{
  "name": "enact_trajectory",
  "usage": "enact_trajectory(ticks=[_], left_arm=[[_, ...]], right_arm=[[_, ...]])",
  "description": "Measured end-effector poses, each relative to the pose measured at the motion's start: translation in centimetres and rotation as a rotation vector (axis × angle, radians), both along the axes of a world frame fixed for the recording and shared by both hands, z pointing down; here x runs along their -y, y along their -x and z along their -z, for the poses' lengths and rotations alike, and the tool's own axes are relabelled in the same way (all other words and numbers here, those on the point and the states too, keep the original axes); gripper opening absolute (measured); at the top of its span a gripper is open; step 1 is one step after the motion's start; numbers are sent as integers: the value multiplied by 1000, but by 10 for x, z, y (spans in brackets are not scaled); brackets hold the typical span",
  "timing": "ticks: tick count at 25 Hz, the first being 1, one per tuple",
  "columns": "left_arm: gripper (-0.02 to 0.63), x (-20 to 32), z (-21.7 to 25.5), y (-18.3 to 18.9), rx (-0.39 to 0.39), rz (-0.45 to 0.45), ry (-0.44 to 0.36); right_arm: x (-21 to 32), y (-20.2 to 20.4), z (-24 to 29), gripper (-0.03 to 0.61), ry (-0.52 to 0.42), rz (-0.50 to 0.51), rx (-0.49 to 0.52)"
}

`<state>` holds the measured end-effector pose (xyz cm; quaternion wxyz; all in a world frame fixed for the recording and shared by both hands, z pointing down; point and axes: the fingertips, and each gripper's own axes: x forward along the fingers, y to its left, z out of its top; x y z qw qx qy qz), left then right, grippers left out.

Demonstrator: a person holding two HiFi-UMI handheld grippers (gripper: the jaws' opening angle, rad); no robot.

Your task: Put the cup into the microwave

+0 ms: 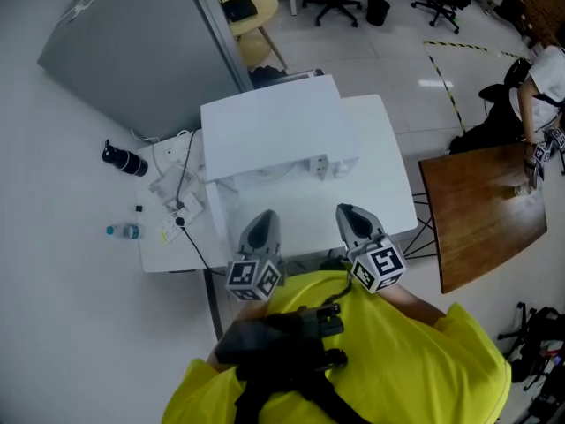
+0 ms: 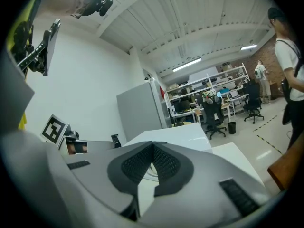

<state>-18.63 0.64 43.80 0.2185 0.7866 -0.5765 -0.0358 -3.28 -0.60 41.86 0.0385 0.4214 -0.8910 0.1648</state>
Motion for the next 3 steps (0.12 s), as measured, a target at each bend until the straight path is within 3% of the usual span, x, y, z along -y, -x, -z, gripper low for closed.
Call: enact_trajectory(ticks=[3], left_arm=[[30, -3, -1, -2, 7, -5, 7]], right_arm=[[-2, 0, -2, 3, 6, 1, -3]])
